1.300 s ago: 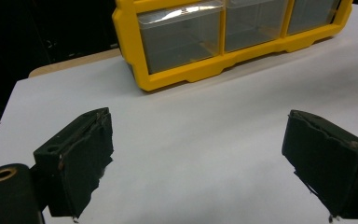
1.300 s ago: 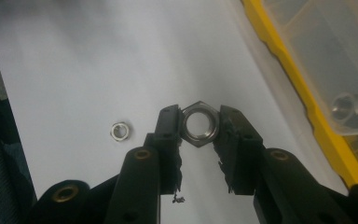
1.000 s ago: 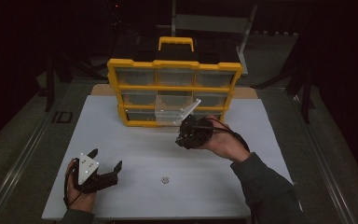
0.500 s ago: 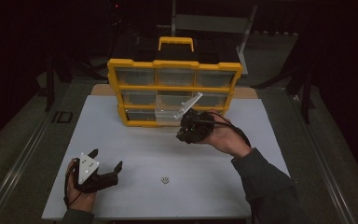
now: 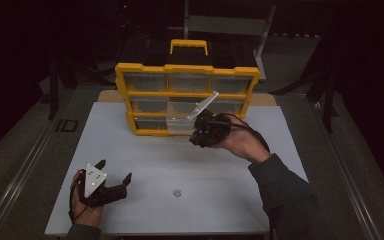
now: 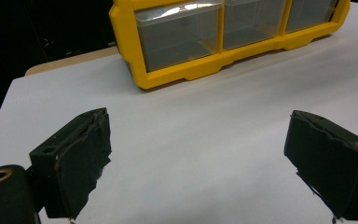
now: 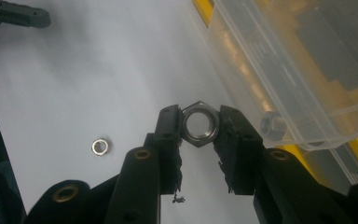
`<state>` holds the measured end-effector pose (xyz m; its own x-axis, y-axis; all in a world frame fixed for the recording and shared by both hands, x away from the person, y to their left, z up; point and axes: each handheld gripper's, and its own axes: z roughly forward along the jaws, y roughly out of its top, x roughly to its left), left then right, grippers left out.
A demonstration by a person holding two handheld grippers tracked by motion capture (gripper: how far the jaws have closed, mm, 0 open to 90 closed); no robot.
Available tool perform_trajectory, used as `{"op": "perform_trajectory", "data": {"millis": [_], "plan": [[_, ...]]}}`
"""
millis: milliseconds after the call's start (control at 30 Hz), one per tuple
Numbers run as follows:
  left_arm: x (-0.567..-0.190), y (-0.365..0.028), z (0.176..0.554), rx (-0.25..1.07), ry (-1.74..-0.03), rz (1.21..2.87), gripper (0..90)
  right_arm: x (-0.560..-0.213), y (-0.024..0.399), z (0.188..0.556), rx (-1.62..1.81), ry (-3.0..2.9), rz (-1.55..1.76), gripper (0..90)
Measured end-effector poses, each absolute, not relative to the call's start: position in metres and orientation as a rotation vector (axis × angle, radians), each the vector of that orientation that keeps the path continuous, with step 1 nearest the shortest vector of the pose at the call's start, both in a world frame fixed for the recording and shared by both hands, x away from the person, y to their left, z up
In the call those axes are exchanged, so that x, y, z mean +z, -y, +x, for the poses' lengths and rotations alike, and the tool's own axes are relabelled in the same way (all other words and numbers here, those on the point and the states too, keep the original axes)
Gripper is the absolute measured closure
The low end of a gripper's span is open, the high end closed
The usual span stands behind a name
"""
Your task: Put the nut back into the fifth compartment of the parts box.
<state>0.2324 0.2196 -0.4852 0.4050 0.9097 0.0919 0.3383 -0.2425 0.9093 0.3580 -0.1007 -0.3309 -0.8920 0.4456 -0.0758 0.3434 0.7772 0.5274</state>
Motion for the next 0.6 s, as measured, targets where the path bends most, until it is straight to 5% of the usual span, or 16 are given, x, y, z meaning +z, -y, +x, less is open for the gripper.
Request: {"op": "perform_trajectory", "data": {"millis": [600], "plan": [[-0.485, -0.22, 0.232, 0.819, -1.085, 1.783, 6.7, -0.321, 0.101, 0.368, 0.779, -2.757, 0.655, 70.1]]}}
